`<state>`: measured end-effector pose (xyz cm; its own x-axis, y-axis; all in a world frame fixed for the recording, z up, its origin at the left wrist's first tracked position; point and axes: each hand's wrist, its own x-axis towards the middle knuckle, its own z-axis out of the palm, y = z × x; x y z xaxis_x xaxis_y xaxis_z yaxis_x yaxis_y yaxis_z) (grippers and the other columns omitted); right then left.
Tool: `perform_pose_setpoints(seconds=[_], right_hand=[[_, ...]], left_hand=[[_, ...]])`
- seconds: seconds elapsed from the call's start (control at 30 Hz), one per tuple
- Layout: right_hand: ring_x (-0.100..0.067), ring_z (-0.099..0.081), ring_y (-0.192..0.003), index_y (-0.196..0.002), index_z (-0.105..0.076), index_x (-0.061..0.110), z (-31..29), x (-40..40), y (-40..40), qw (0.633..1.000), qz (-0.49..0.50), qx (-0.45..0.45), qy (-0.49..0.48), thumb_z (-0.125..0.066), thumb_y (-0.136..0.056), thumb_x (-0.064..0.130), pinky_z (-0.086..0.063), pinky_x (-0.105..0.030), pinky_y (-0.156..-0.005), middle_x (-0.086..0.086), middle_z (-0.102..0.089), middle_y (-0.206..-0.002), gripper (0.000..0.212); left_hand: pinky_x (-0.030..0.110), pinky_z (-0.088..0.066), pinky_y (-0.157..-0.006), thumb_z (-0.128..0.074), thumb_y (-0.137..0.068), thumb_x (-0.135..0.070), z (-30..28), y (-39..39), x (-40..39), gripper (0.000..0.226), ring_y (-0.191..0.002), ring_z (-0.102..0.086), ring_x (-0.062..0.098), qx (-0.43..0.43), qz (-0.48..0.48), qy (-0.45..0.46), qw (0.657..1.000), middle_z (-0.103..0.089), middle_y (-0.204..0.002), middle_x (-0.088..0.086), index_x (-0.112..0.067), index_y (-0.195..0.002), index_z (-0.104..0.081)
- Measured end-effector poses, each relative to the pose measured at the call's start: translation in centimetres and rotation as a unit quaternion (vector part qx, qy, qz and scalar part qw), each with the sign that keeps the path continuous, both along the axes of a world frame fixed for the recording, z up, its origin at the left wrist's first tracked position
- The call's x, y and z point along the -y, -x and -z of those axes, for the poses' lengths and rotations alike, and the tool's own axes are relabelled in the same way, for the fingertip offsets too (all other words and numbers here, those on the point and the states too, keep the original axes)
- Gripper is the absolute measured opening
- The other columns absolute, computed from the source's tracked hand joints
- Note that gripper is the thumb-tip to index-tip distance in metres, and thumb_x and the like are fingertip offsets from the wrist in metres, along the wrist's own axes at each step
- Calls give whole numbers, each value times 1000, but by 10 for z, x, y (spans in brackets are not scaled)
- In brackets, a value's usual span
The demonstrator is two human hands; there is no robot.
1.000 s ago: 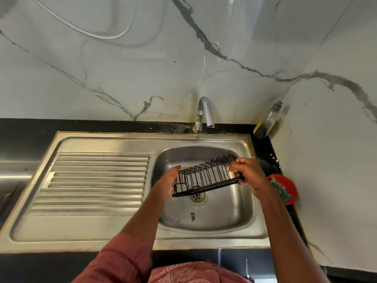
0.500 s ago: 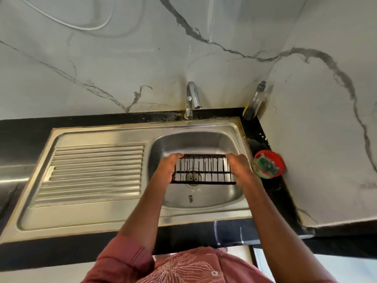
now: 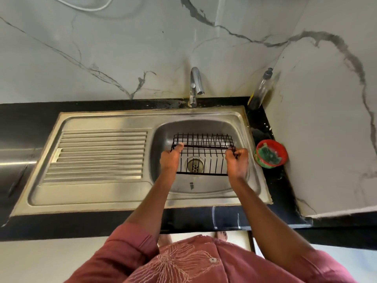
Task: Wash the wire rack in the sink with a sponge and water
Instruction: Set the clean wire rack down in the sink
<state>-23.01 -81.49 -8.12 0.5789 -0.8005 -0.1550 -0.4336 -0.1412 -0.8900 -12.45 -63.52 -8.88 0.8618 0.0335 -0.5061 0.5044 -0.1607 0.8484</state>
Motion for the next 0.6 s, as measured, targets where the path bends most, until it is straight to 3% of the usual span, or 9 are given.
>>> perform_pose_setpoints(seconds=[0.07, 0.13, 0.2, 0.27, 0.33, 0.43, 0.5, 0.53, 0.6], right_hand=[[-27, -59, -85, -109, -44, 16, 6, -1, 2, 1000, 5, -11, -17, -65, -85, 37, -45, -36, -74, -5, -59, -94, 38], [-32, -64, -96, -114, -41, 27, 16, 2, 2, 997, 10, -11, -75, -69, -76, 45, -53, -51, -84, -2, -61, -103, 51], [-34, -60, -116, -124, -43, 31, 24, 5, 2, 994, -8, 11, -106, -72, -80, 41, -49, -59, -99, -1, -59, -122, 53], [-31, -54, -124, -134, -46, 33, 17, 11, -6, 992, -32, 32, -121, -68, -88, 36, -45, -53, -103, -4, -55, -134, 52], [-24, -55, -121, -140, -46, 30, 4, 12, -12, 989, -46, 61, -123, -65, -95, 40, -45, -45, -103, 0, -57, -129, 50], [-14, -54, -123, -147, -39, 34, -9, 6, -7, 992, -51, 114, -17, -61, -98, 48, -43, -38, -104, 7, -56, -133, 56], [-19, -57, -120, -151, -30, 36, -4, 6, -2, 989, -66, 112, 71, -56, -98, 53, -49, -39, -98, 0, -57, -133, 62], [-25, -59, -117, -152, -27, 35, -1, 5, -4, 989, -68, 94, 94, -53, -99, 54, -52, -42, -94, -6, -58, -132, 62], [-31, -64, -107, -148, -35, 26, -3, 9, -17, 996, -43, -8, 79, -53, -99, 49, -55, -39, -82, -15, -63, -128, 58]], left_hand=[[50, -49, -107, -72, -85, -64, 0, 10, -4, 79, -122, -62, 34, 21, 19, -24, 999, -66, -130, 15, -3, -134, -59], [49, -51, -104, -70, -88, -62, -2, 15, -6, 74, -121, -62, 37, 36, 26, -36, 998, -67, -129, 19, -3, -131, -60], [46, -50, -99, -69, -92, -57, -1, 19, -12, 57, -111, -65, 32, 56, 33, -38, 997, -70, -116, 13, -8, -121, -64], [46, -51, -96, -69, -95, -50, -4, 25, -15, 31, -95, -66, 21, 114, 38, -3, 993, -69, -99, 6, -20, -104, -66], [47, -54, -93, -68, -97, -47, -2, 28, -18, 22, -89, -65, 19, 178, 42, 17, 983, -69, -96, 5, -25, -101, -65], [38, -56, -87, -62, -102, -43, 4, 32, -22, 26, -92, -66, 21, 300, 56, -7, 952, -67, -98, 3, -19, -111, -61], [31, -53, -83, -59, -102, -43, 1, 32, -21, 28, -90, -63, 18, 359, 78, -36, 929, -63, -96, 1, -16, -111, -58], [31, -52, -81, -58, -102, -48, 1, 30, -19, 33, -87, -62, 16, 346, 82, -54, 933, -63, -94, 1, -16, -108, -58], [38, -53, -83, -53, -96, -68, -5, 19, -8, 54, -86, -62, 16, 211, 80, -122, 967, -66, -95, 2, -15, -107, -62]])
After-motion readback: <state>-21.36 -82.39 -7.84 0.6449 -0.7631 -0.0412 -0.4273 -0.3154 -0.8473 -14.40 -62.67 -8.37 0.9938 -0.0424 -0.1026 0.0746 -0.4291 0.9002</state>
